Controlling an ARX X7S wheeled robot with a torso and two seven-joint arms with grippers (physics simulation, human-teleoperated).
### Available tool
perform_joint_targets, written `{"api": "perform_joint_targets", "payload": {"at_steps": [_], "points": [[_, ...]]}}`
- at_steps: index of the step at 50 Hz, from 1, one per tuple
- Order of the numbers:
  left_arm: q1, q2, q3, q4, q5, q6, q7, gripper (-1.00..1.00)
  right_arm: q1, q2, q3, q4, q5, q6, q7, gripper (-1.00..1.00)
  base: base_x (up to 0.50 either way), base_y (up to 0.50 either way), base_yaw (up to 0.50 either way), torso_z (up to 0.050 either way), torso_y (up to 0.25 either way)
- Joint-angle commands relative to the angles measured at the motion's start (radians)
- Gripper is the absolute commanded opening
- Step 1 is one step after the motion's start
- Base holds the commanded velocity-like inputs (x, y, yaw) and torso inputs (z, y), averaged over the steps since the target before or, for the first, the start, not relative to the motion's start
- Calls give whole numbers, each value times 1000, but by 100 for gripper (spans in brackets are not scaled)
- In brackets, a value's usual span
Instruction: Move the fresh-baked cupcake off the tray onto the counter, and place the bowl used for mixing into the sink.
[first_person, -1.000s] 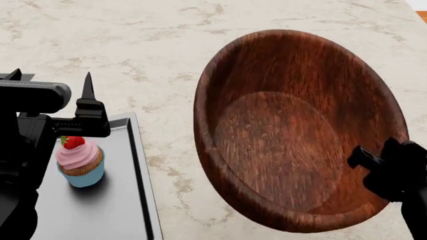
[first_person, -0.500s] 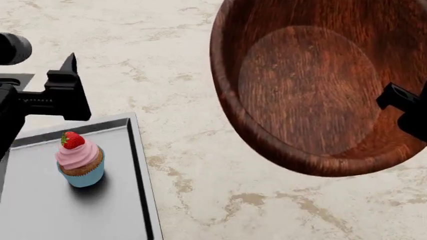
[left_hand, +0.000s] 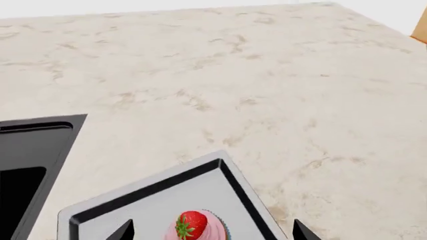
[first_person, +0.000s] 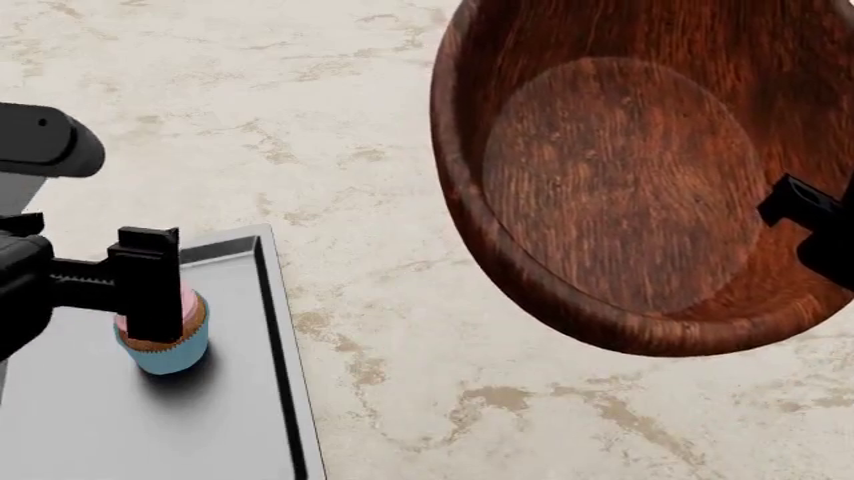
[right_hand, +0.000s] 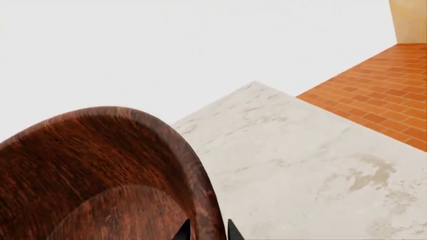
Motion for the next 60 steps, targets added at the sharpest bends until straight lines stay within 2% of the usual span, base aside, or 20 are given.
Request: {"api": "perform_joint_targets", "payload": {"at_steps": [1, 7, 15, 23, 42, 54, 60], "points": [[18, -22, 19, -88, -58, 21, -22, 100, 1, 10, 6, -3, 6, -8, -9, -100, 0, 0, 0, 0, 0], [7, -17, 30, -109, -28, 37, 12, 100, -11, 8, 2, -7, -10, -15, -31, -100, 0, 0, 0, 0, 2], [13, -16, 68, -195, 81, 64, 123, 100, -39, 4, 11, -9, -31, -29, -60, -100, 0, 0, 0, 0, 0], [23, -22, 97, -203, 139, 88, 159, 100, -51, 12, 17, -6, -39, -38, -80, -100, 0, 0, 0, 0, 0], [16, -32, 160, -283, 249, 146, 283, 100, -40, 12, -1, -15, -11, -42, -46, -100, 0, 0, 0, 0, 1], [3, -24, 231, -386, 362, 218, 418, 100, -48, 12, -9, -11, -21, -52, -64, -100, 0, 0, 0, 0, 0], [-2, -22, 245, -418, 391, 242, 437, 100, -40, 10, -24, -7, -28, -55, -69, -100, 0, 0, 0, 0, 0]]}}
